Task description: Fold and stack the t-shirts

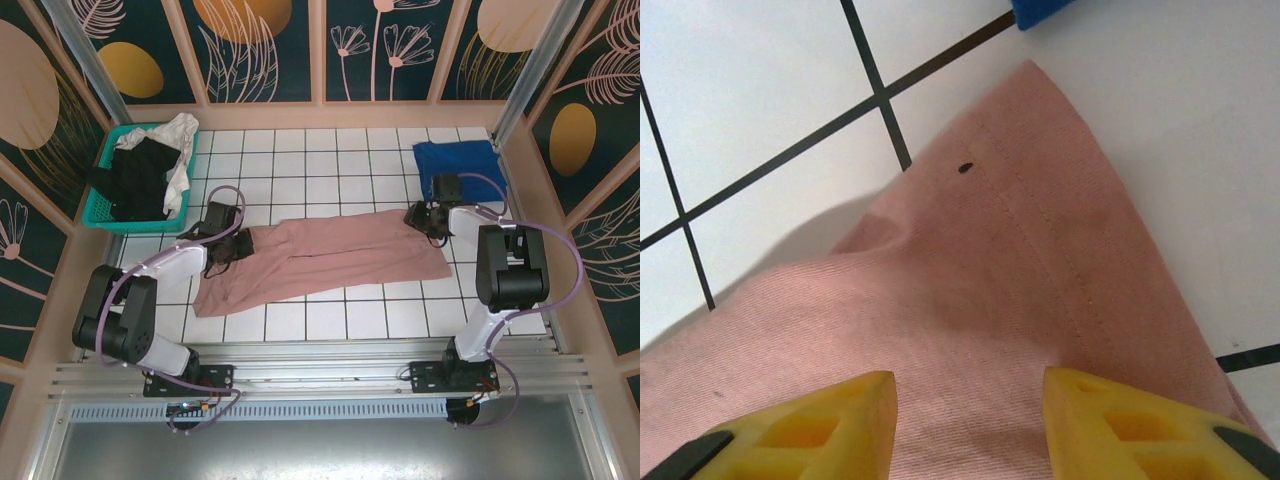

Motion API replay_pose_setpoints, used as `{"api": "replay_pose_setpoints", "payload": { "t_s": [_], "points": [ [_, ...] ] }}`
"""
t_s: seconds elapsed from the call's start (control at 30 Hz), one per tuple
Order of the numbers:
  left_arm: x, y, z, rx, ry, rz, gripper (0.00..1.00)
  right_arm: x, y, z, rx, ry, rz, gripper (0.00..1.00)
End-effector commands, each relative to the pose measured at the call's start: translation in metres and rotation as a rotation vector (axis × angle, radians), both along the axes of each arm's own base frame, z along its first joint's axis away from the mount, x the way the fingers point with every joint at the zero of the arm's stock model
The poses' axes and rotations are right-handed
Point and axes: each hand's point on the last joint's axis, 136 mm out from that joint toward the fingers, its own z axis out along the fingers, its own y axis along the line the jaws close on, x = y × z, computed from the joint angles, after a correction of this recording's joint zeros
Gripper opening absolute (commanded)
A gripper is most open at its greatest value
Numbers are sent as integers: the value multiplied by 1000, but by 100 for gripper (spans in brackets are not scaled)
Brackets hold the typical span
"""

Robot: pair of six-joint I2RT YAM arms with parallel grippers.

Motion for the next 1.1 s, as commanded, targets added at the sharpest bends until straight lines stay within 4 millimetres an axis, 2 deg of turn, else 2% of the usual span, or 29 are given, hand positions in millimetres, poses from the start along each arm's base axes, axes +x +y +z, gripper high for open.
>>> {"api": "replay_pose_setpoints", "payload": {
  "t_s": [0.0, 0.17, 0.33, 0.47, 0.67, 0.73, 0.8, 0.83, 0.93, 1.0, 1.07],
  "points": [
    [-7, -10, 30, -23, -26, -38, 0, 0, -3, 13, 10, -41, -1, 43],
    [-45, -31, 50, -60, -18, -75, 0, -1, -3, 20, 7, -54, -2, 43],
    [-78, -69, 50, -157, 3, -136, 0, 2, -4, 22, 8, -59, -2, 43],
    [-90, -94, 50, -195, 19, -191, 0, 5, 2, 25, 22, -67, 12, 43],
    [-110, -108, 38, -225, 72, -248, 0, 3, 4, 29, 21, -81, 20, 43],
    [-115, -115, 32, -256, 87, -272, 9, 2, 4, 27, 23, -77, 23, 43],
    [-118, -123, 33, -311, 85, -296, 24, 2, 6, 29, 23, -80, 27, 43],
    [-119, -130, 36, -350, 74, -314, 33, 1, 7, 29, 23, -82, 30, 43],
    [-116, -141, 48, -425, 32, -346, 49, 0, 13, 36, 29, -95, 40, 43],
    [-108, -141, 56, -409, 1, -337, 54, 0, 23, 44, 32, -117, 62, 43],
    [-94, -131, 58, -348, -31, -287, 60, -2, 36, 52, 20, -138, 86, 43]
  ]
}}
